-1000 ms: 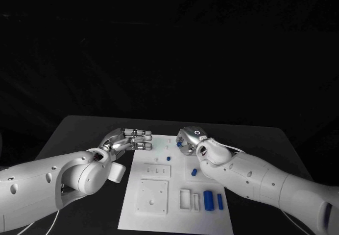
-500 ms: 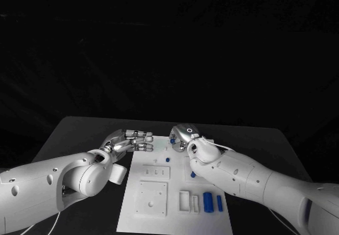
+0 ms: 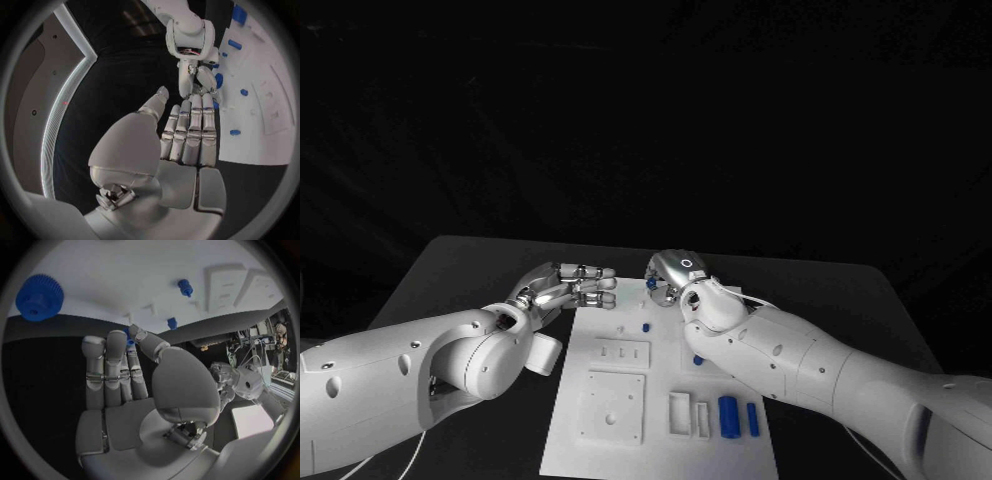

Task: Assemble the parts on the task board

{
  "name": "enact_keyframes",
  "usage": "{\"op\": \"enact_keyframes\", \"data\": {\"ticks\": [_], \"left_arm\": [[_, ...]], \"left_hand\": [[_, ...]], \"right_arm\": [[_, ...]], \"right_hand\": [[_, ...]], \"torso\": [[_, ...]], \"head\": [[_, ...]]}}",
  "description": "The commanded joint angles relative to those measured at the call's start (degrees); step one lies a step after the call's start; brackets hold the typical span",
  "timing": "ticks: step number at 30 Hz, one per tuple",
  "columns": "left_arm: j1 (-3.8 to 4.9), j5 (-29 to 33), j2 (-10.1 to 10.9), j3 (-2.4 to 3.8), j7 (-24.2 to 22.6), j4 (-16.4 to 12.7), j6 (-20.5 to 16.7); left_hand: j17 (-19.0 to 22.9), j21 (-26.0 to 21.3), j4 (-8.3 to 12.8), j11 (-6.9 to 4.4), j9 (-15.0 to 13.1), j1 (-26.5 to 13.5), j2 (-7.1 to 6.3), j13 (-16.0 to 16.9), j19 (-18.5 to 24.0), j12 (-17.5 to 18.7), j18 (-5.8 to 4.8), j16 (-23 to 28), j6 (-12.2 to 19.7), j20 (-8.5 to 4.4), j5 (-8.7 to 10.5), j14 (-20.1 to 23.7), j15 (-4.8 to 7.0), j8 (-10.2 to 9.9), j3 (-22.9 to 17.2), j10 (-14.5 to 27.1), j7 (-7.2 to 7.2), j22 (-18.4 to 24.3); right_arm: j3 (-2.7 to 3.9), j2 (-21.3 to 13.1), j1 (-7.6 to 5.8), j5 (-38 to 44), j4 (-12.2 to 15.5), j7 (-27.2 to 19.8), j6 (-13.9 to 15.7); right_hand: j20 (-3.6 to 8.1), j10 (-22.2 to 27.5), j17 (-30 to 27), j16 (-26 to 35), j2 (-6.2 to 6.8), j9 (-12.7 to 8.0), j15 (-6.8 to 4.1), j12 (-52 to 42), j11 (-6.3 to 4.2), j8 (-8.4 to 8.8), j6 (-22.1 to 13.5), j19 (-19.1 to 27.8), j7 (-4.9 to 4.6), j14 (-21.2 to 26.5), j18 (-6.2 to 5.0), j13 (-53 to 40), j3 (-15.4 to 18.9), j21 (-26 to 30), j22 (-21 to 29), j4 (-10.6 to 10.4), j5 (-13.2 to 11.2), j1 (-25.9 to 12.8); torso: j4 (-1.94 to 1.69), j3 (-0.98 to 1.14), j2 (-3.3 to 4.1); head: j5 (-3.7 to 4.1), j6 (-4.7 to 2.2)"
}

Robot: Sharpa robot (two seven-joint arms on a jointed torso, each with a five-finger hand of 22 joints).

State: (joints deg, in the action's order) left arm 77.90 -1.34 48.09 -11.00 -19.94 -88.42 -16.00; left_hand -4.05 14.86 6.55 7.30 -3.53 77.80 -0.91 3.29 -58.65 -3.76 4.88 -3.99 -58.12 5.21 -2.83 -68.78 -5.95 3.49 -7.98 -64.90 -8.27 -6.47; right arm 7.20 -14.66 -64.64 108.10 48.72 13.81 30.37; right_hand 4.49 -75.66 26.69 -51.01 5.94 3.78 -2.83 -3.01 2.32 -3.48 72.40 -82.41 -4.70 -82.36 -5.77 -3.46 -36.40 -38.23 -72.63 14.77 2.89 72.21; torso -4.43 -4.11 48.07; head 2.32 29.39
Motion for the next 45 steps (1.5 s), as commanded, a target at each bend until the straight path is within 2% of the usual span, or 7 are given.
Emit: {"op": "enact_keyframes", "data": {"ticks": [1,7,14,20,30,37,45], "left_arm": [[0.26,-0.2,-0.2,0.05,-0.4,-0.2,0.0],[0.46,-0.2,-0.2,0.05,-0.3,-0.3,0.0],[0.65,-0.3,-0.2,0.05,-0.2,-0.1,-0.2],[0.83,-0.3,-0.4,0.04,-0.1,0.0,-0.4],[1.05,-0.3,-0.5,0.04,0.0,0.2,-0.5],[1.08,-0.3,-0.6,0.03,0.0,0.3,-0.6],[1.08,-0.3,-0.6,0.03,0.0,0.3,-0.6]], "left_hand": [[0.0,0.3,0.1,-0.04,-0.1,-0.2,0.04,0.0,0.4,0.4,-0.47,0.2,-0.4,-0.02,-0.21,0.1,-0.15,0.1,0.3,0.4,-0.07,0.2],[0.0,0.3,0.1,-0.04,-0.1,-0.2,0.04,0.0,0.4,0.4,-0.47,0.2,-0.4,-0.02,-0.21,0.1,-0.15,0.1,0.3,0.4,-0.07,0.2],[0.0,0.3,0.0,-0.01,-0.1,-0.3,0.14,0.0,0.4,0.4,-0.47,0.2,-0.4,-0.02,-0.23,0.1,-0.15,0.1,0.4,0.5,-0.08,0.3],[0.0,0.4,0.1,-0.02,-0.1,-0.1,0.11,0.0,0.4,0.4,-0.46,0.2,-0.4,-0.02,-0.23,0.1,-0.15,0.1,0.3,0.5,-0.09,0.3],[0.1,0.4,0.1,-0.01,-0.1,0.0,0.08,0.0,0.4,0.4,-0.45,0.2,-0.4,-0.03,-0.24,0.1,-0.15,0.1,0.2,0.5,-0.09,0.4],[0.1,0.4,0.1,-0.01,-0.1,0.0,0.08,0.0,0.4,0.4,-0.45,0.2,-0.4,-0.03,-0.24,0.1,-0.15,0.1,0.2,0.5,-0.09,0.4],[0.1,0.4,0.1,-0.01,-0.1,0.0,0.08,0.0,0.4,0.4,-0.45,0.2,-0.4,-0.03,-0.24,0.1,-0.15,0.1,0.2,0.5,-0.09,0.4]], "right_arm": [[0.04,0.3,-0.06,0.9,-0.3,0.2,0.1],[0.04,0.6,-0.08,0.6,-1.4,-0.4,-1.4],[0.04,0.8,-0.08,0.5,-1.9,-1.0,-2.4],[0.01,0.9,-0.09,0.5,-2.1,-1.3,-3.0],[-0.02,1.0,-0.11,0.5,-2.2,-1.6,-3.2],[-0.02,1.0,-0.15,0.1,-1.4,-1.6,-3.0],[-0.01,1.0,-0.18,0.0,-0.8,-1.3,-2.7]], "right_hand": [[0.01,-1.0,0.1,0.2,-0.52,0.3,-0.35,-0.3,-0.58,-0.18,0.4,-0.7,0.03,-0.1,-0.11,-0.1,-0.3,1.6,-1.4,0.0,0.0,0.8],[-0.01,-1.0,0.1,0.2,-0.56,0.3,-0.36,-0.3,-0.57,-0.18,0.4,-0.9,0.01,-0.1,-0.09,-0.1,-0.3,2.2,-2.1,0.1,0.1,0.8],[0.02,-1.0,0.0,0.2,-0.74,0.3,-0.38,-0.3,-0.55,-0.17,0.3,-1.3,0.0,-0.1,-0.21,-0.1,-0.1,3.5,-3.1,0.4,0.1,0.7],[-0.03,-0.9,0.1,0.2,-0.79,0.3,-0.35,-0.3,-0.54,-0.16,0.3,-1.5,-0.01,-0.1,-0.23,-0.1,-0.1,4.0,-3.5,0.5,0.2,0.7],[-0.01,-1.0,0.0,0.2,-0.77,0.3,-0.37,-0.3,-0.54,-0.16,0.3,-1.9,0.0,-0.1,-0.17,-0.1,-0.3,5.1,-4.7,0.5,0.4,0.5],[-0.01,-1.0,0.0,0.2,-0.77,0.3,-0.37,-0.3,-0.54,-0.16,0.3,-1.9,0.0,-0.1,-0.17,-0.1,-0.3,5.1,-4.7,0.5,0.4,0.5],[0.01,-1.0,0.0,0.2,-0.8,0.3,-0.4,-0.3,-0.55,-0.16,0.3,-2.1,0.0,-0.1,-0.18,-0.1,-0.3,5.6,-5.1,0.6,0.4,0.4]], "torso": [[-0.02,-0.05,0.11],[-0.14,-0.15,0.2],[-0.04,-0.08,0.33],[-0.12,-0.29,0.43],[-0.15,-0.44,0.59],[-0.05,-0.41,0.69],[-0.14,-0.48,0.76]], "head": [[-0.07,0.11],[-0.15,0.25],[-0.42,0.03],[-0.64,0.36],[-0.82,0.49],[-0.82,0.42],[-0.88,0.26]]}}
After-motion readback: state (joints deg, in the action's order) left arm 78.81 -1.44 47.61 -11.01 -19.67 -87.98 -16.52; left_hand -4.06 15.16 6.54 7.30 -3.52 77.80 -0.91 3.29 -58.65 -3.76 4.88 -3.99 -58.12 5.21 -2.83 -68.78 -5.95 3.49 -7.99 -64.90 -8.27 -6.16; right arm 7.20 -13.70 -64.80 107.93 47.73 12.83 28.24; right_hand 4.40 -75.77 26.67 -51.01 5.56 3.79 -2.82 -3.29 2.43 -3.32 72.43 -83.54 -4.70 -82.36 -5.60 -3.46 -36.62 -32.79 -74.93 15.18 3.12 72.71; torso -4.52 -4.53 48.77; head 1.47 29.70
